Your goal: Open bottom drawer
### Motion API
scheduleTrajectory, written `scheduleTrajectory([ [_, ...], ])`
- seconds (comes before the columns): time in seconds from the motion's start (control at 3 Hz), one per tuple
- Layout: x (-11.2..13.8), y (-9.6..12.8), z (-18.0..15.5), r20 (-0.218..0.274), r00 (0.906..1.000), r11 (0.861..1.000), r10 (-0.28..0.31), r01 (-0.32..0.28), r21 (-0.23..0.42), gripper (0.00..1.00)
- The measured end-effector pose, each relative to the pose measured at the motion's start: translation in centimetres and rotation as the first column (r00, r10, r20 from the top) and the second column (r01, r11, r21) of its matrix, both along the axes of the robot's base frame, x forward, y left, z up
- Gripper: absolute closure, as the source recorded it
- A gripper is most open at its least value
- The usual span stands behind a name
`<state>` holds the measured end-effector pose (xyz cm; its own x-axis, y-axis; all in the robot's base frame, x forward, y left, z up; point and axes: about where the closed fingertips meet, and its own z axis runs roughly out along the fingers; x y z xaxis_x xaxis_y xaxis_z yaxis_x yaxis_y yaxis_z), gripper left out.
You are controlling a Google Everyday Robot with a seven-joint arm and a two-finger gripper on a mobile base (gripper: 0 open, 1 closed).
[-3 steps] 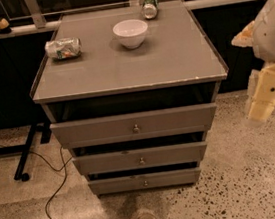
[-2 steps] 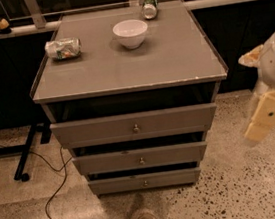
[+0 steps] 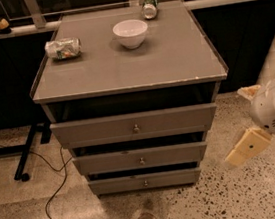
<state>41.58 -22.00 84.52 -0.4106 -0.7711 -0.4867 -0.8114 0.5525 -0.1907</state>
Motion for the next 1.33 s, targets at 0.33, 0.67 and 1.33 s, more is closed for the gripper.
scheduleTrajectory([
  [0.33, 0.4, 0.6, -3.2, 0.003, 0.9997, 0.998, -0.023, 0.023, 0.050, 0.00],
  [0.67, 0.8, 0.9, -6.1, -0.021, 0.9986, 0.996, -0.049, 0.050, 0.080, 0.00],
  [1.33, 1.5, 1.1, -9.2, -0.079, 0.9960, 0.993, -0.042, 0.050, 0.103, 0.00],
])
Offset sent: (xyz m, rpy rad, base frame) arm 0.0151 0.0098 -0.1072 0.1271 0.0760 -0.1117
